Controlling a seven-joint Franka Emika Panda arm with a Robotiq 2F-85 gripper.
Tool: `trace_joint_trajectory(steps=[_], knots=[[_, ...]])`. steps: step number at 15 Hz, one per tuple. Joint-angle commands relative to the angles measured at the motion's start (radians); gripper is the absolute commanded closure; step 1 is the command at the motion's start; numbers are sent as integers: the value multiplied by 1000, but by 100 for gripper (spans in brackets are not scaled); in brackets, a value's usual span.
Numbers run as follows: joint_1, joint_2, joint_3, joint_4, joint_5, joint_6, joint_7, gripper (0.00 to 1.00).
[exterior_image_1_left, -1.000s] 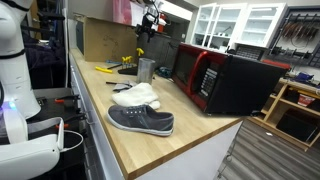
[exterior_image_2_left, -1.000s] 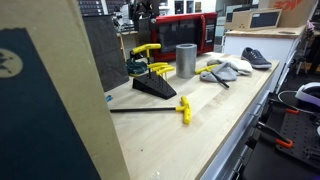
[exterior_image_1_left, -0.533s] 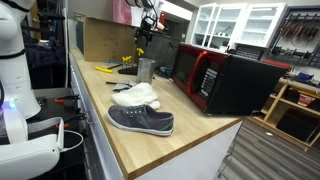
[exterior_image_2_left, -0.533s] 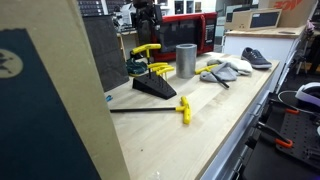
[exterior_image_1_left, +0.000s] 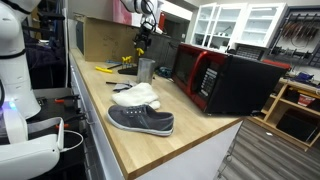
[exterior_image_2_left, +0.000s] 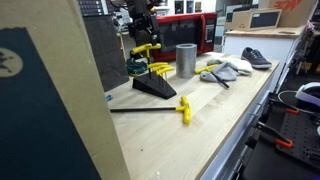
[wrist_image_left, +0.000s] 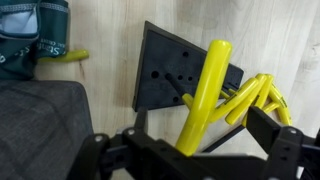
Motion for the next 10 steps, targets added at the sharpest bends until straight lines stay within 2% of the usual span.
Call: trace_joint_trajectory(steps=[1,2,10], knots=[[20,46,-6,73,-26,-30,23,25],[23,51,-6,80,-30,-32,25,26],[45,44,-12,121,-99,-70,18,86]])
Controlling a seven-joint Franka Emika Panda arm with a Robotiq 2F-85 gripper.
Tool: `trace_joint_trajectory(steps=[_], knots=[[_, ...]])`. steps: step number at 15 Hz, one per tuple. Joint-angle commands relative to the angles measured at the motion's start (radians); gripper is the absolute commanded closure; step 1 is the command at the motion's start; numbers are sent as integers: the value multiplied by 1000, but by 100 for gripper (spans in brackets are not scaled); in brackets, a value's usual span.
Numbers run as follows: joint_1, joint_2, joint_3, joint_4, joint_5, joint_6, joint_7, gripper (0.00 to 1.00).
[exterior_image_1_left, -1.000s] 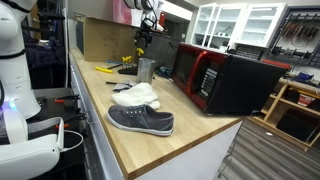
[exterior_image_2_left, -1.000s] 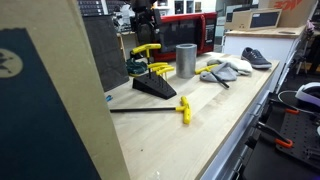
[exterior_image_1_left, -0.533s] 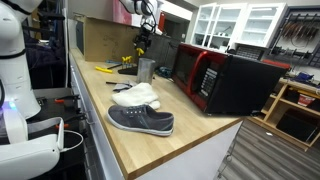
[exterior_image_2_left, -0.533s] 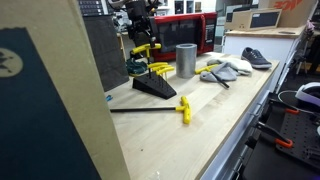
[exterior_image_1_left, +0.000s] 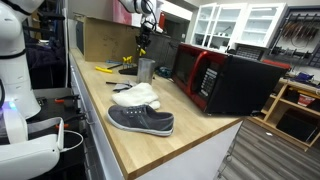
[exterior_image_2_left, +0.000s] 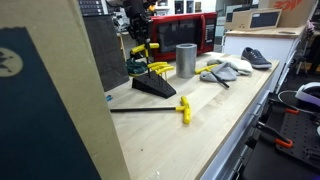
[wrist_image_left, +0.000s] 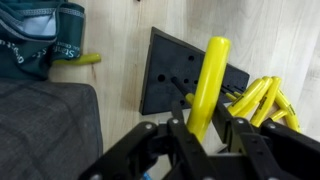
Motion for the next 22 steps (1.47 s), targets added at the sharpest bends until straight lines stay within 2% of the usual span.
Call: trace_joint_trajectory(steps=[1,2,4,16,22], knots=[[22,5,-11,53,-35,-46,6,95],[24,4,-10,57,-38,-49,4,99],[28,1,-8,59,-46,-47,-1,94],[34,-50,-1,78,-52,-51,-31,94],[-5,-101,4,96,-16,-70,-71,94]])
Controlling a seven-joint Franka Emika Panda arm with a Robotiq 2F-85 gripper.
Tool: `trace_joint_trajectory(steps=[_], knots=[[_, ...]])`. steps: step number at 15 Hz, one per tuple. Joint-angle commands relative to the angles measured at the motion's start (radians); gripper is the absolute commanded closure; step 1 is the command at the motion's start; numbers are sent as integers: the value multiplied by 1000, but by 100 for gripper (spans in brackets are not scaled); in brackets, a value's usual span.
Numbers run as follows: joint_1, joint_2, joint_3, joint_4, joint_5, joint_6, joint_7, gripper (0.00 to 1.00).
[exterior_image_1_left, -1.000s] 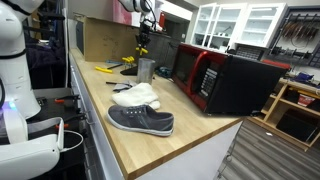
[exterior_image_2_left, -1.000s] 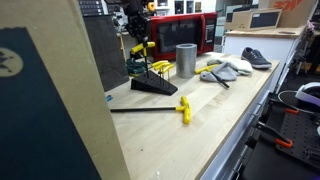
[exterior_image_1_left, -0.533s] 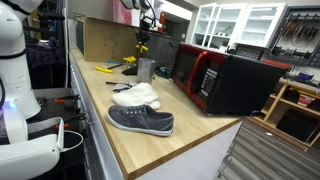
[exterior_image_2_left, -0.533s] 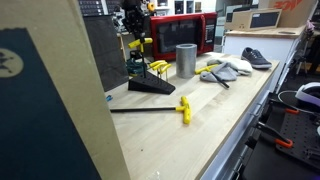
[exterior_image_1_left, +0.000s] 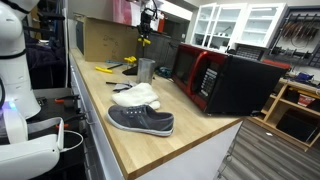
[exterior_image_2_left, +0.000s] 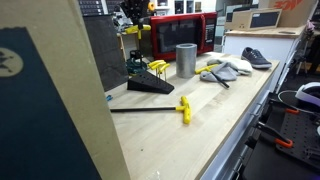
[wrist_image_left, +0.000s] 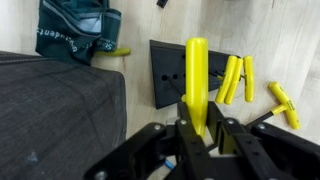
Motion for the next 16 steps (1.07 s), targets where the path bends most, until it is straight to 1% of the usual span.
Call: trace_joint_trajectory(steps=[1,3,7,12,14,16], knots=[[-35,-49,-1,20,16,-47,-47,94],[-58,-57,-3,14,22,-20,-47,94],[-92,-30,1,3,21,54,-25,94],[-74,35,18,15,17,188,-7,94],[-68,60,31,27,27,211,-16,94],[-70,80,51,32,39,206,-31,94]])
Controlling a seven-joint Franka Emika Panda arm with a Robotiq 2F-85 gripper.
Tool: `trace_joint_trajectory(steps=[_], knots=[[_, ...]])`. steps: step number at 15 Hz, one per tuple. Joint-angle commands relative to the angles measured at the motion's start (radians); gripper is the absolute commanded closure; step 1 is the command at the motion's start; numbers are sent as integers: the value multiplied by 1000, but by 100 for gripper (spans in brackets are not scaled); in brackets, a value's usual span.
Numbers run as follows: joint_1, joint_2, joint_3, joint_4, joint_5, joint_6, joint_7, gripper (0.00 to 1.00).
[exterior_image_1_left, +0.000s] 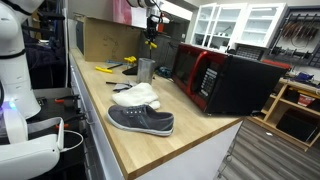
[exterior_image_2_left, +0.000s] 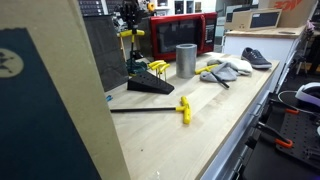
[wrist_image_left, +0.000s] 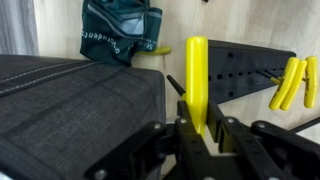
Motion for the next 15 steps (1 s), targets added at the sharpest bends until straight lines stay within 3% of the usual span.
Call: trace_joint_trajectory(steps=[1,6,12,15], knots=[[-2,30,29,30,33,-2,-32,94],[-26,57,66,42,111,-128,-62,94],[-28,50,75,76,112,-288,-82,94],[-3,42,53,84,52,-250,-36,94]])
